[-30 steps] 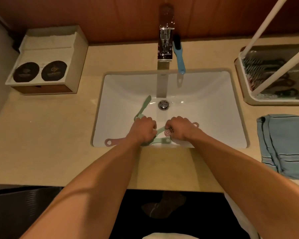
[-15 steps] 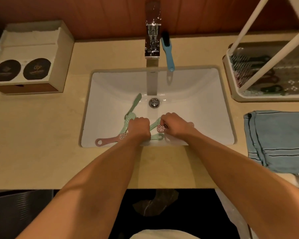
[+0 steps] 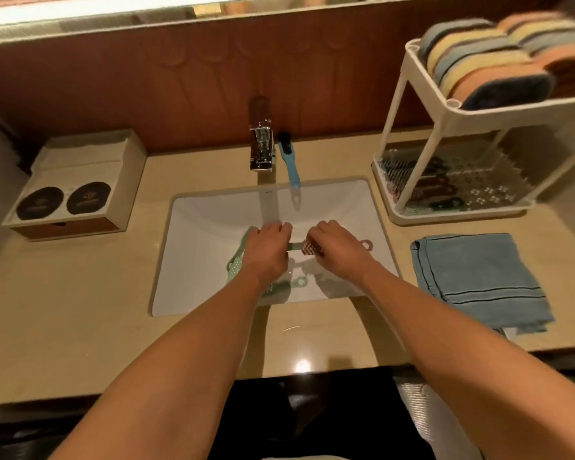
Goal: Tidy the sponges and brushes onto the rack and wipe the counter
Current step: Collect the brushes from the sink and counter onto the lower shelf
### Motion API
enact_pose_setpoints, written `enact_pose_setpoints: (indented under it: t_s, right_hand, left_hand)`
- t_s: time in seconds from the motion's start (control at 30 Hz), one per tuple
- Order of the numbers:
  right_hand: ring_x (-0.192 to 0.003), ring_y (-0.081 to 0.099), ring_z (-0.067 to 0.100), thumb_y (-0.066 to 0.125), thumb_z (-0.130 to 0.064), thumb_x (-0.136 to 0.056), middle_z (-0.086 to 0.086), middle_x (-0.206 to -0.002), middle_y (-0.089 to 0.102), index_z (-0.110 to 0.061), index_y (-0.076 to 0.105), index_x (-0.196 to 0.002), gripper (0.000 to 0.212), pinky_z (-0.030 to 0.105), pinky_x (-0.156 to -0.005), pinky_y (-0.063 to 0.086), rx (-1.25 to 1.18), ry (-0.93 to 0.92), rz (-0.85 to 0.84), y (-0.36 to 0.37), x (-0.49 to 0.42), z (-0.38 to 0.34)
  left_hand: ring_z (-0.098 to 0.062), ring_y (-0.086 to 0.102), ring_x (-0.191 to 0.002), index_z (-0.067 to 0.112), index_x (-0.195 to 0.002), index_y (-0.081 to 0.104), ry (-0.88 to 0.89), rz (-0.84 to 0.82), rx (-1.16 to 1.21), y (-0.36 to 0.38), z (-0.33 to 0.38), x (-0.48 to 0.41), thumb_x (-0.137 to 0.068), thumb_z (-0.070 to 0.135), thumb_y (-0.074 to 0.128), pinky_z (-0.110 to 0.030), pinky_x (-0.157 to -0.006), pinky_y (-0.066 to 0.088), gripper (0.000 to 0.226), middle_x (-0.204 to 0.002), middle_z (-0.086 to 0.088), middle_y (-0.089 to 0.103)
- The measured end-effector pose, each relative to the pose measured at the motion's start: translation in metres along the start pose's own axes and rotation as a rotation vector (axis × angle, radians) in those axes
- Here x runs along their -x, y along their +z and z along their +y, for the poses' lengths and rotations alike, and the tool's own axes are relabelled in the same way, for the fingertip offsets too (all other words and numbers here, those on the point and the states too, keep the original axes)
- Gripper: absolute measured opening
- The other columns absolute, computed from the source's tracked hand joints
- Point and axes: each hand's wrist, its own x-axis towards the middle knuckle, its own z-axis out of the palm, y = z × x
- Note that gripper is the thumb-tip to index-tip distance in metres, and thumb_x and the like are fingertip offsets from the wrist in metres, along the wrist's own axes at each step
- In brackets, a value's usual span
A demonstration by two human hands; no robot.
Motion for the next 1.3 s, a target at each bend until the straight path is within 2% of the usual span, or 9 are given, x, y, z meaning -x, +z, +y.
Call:
enact_pose_setpoints:
  t_s: [0.13, 0.3, 0.4, 0.53, 0.8, 1.0, 1.17, 1.3]
  right_hand:
    - [-0.099, 0.051, 0.029, 0.061, -0.008, -0.091, 0.009, -0.106, 0.059, -0.013, 0.059, -0.110, 0.020, 0.043, -0.083, 0.046, 0.016, 0.010, 0.049, -0.022, 0.012, 0.010]
    - [-0.105, 0.051, 0.028, 0.061, -0.006, -0.091, 0.008, -0.114, 0.057, -0.015, 0.056, -0.117, 0.028, 0.042, -0.086, 0.046, 0.088, 0.050, 0.086, -0.048, 0.030, 0.029]
    - [-0.110, 0.051, 0.027, 0.061, -0.007, -0.093, 0.006, -0.118, 0.056, -0.017, 0.055, -0.122, 0.031, 0.041, -0.092, 0.047, 0.131, 0.053, 0.096, -0.066, 0.042, 0.043]
    - [-0.118, 0.052, 0.023, 0.063, -0.010, -0.095, 0.001, -0.125, 0.058, -0.024, 0.055, -0.127, 0.036, 0.041, -0.104, 0.046, 0.177, 0.154, 0.136, -0.089, 0.059, 0.067]
    - [-0.115, 0.048, 0.022, 0.064, -0.004, -0.089, 0.000, -0.126, 0.056, -0.023, 0.055, -0.129, 0.045, 0.036, -0.095, 0.038, 0.244, 0.273, 0.077, -0.113, 0.091, 0.116]
    - [-0.120, 0.047, 0.024, 0.063, 0.002, -0.086, 0.003, -0.132, 0.055, -0.020, 0.054, -0.133, 0.052, 0.038, -0.100, 0.038, 0.265, 0.342, 0.104, -0.112, 0.093, 0.142]
    - [-0.117, 0.050, 0.024, 0.059, 0.005, -0.085, 0.003, -0.124, 0.059, -0.020, 0.055, -0.129, 0.051, 0.040, -0.104, 0.034, 0.279, 0.426, 0.138, -0.104, 0.081, 0.165]
    - [-0.105, 0.059, 0.026, 0.058, -0.001, -0.092, 0.003, -0.108, 0.067, -0.021, 0.060, -0.120, 0.035, 0.043, -0.101, 0.035, 0.269, 0.525, 0.067, -0.102, 0.062, 0.180]
  left_hand:
    - [-0.030, 0.058, -0.095, 0.017, -0.111, 0.051, 0.034, 0.082, 0.055, -0.018, 0.020, -0.003, -0.092, 0.023, 0.061, -0.041, -0.083, 0.041, 0.022, -0.108, -0.005, 0.061]
    - [-0.031, 0.060, -0.100, 0.015, -0.126, 0.054, 0.101, 0.154, 0.077, -0.037, 0.037, -0.018, -0.099, 0.029, 0.055, -0.042, -0.082, 0.044, 0.030, -0.116, -0.008, 0.063]
    - [-0.030, 0.061, -0.094, 0.016, -0.120, 0.057, 0.110, 0.187, 0.106, -0.050, 0.049, -0.031, -0.101, 0.031, 0.051, -0.041, -0.080, 0.047, 0.025, -0.115, -0.007, 0.063]
    - [-0.029, 0.059, -0.094, 0.017, -0.115, 0.059, 0.140, 0.177, 0.104, -0.064, 0.075, -0.044, -0.103, 0.032, 0.049, -0.040, -0.083, 0.042, 0.021, -0.112, -0.006, 0.062]
    - [-0.026, 0.058, -0.091, 0.020, -0.116, 0.060, 0.184, 0.161, 0.162, -0.074, 0.117, -0.077, -0.104, 0.034, 0.050, -0.041, -0.086, 0.049, 0.022, -0.113, -0.005, 0.062]
    - [-0.024, 0.057, -0.091, 0.021, -0.115, 0.057, 0.248, 0.156, 0.135, -0.070, 0.137, -0.111, -0.106, 0.037, 0.045, -0.041, -0.088, 0.047, 0.023, -0.112, -0.004, 0.062]
    - [-0.025, 0.057, -0.091, 0.020, -0.115, 0.056, 0.289, 0.127, 0.156, -0.059, 0.151, -0.146, -0.105, 0.036, 0.046, -0.040, -0.086, 0.046, 0.021, -0.110, -0.006, 0.062]
    - [-0.027, 0.063, -0.096, 0.022, -0.112, 0.063, 0.393, 0.071, 0.244, -0.051, 0.166, -0.176, -0.098, 0.029, 0.058, -0.041, -0.084, 0.054, 0.017, -0.112, -0.005, 0.066]
